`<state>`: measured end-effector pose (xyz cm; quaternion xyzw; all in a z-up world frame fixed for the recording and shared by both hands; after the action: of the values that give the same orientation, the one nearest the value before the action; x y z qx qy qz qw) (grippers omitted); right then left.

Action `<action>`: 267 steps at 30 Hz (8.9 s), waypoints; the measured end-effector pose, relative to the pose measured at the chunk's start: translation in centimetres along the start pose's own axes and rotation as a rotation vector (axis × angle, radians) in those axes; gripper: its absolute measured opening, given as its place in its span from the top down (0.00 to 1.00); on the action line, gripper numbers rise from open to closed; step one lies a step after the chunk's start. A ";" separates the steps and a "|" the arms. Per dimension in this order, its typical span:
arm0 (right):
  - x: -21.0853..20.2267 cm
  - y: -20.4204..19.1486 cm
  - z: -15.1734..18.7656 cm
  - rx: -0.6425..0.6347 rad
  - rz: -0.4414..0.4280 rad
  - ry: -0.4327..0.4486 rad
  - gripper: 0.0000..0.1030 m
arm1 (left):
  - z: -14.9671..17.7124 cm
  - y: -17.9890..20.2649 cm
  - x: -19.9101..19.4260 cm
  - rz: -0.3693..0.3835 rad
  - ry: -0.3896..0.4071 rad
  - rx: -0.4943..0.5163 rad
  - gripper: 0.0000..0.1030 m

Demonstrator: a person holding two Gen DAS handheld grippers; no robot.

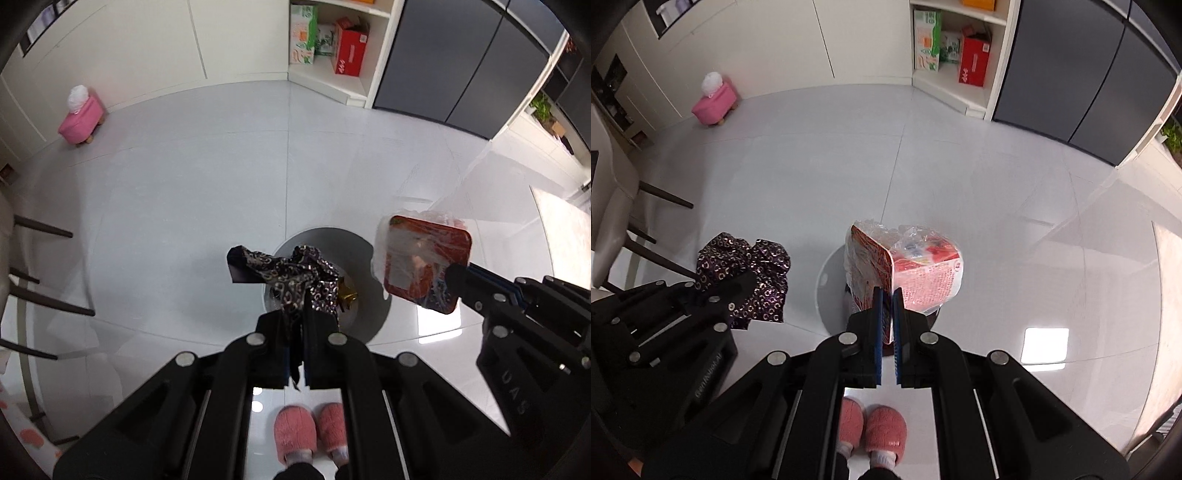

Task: Collect trash
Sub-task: 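Carry the wrapper and plastic container over the grey bin, then open both tools over the bin to drop the wrapper and container, then swing both open tools back toward the table, then grasp the crumpled white paper with the left tool while the right tool grasps the gold-foil chocolate, then carry the white paper and chocolate over the grey bin, then open both tools over the bin to drop the paper and chocolate, then swing both open tools back toward the table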

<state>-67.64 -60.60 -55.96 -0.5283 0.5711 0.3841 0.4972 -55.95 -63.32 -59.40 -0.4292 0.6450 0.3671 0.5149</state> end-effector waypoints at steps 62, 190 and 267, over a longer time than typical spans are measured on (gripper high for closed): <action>-40.4 -47.9 24.8 -1.413 -0.491 0.286 0.61 | 46.1 -25.0 -49.9 -0.622 0.286 -1.352 0.33; -34.1 -20.6 4.9 -0.594 -0.074 0.278 0.88 | 13.4 -15.4 -41.2 -0.099 0.355 -0.515 0.98; -33.3 -10.9 0.6 -0.506 -0.101 0.249 0.55 | 4.5 -6.5 -37.2 -0.084 0.295 -0.260 0.30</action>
<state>-58.56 -54.23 -22.75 -0.7064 0.4865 0.4216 0.2941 -44.53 -55.04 -24.05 -0.5678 0.6419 0.3587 0.3700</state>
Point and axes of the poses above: each gripper's, at about its wrist camera, not at the fingertips, and x roughly the way its jaws point, y to its right, z to its underside, the point moved 6 cm from there along x, roughly the way its jaws point, and after that the axes turned 10 degrees about -y, right-handed, at the moved point
